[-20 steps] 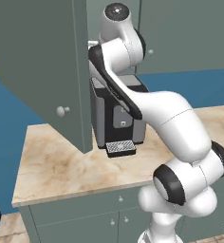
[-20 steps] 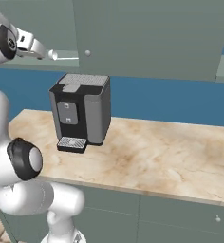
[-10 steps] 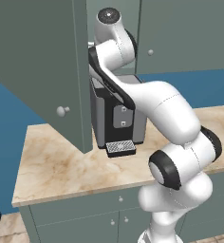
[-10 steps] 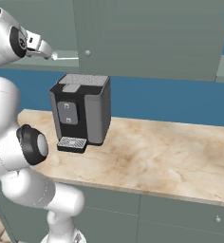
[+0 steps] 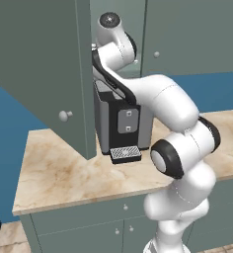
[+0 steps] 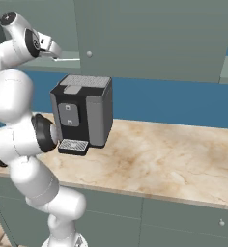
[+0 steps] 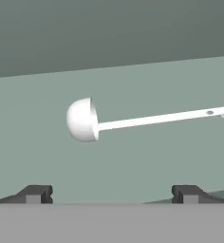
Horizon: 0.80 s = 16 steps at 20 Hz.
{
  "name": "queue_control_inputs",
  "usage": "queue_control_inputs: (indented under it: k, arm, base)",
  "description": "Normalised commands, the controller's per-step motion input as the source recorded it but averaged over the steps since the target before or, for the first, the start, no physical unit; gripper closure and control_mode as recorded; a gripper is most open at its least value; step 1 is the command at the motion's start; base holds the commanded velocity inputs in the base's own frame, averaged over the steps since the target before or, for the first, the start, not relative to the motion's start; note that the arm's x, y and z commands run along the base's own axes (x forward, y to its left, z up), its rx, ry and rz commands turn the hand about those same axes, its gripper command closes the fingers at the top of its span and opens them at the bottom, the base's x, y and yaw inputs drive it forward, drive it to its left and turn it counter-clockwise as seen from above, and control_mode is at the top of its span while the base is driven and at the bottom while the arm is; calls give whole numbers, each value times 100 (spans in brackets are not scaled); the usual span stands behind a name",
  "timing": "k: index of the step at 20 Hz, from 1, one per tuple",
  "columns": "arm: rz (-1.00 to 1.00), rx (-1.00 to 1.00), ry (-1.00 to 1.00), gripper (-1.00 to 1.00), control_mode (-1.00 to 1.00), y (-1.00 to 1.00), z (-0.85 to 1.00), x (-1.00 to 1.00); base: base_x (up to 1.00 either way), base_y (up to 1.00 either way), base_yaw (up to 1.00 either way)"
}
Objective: Open the cabinet and move the ladle to the pot. Then close the cabinet.
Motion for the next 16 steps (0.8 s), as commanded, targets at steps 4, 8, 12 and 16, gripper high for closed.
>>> queue_control_inputs:
  k: [4,8,12,16]
  arm:
    - [0,-3,0,-100,-100,26,-10,55]
    - [0,-3,0,-100,-100,32,-12,53]
    - [0,-3,0,-100,-100,9,-5,53]
    - [0,-3,0,-100,-100,0,-4,53]
  base:
    - [0,0,0]
    - [0,0,0]
    - [0,0,0]
    - [0,0,0]
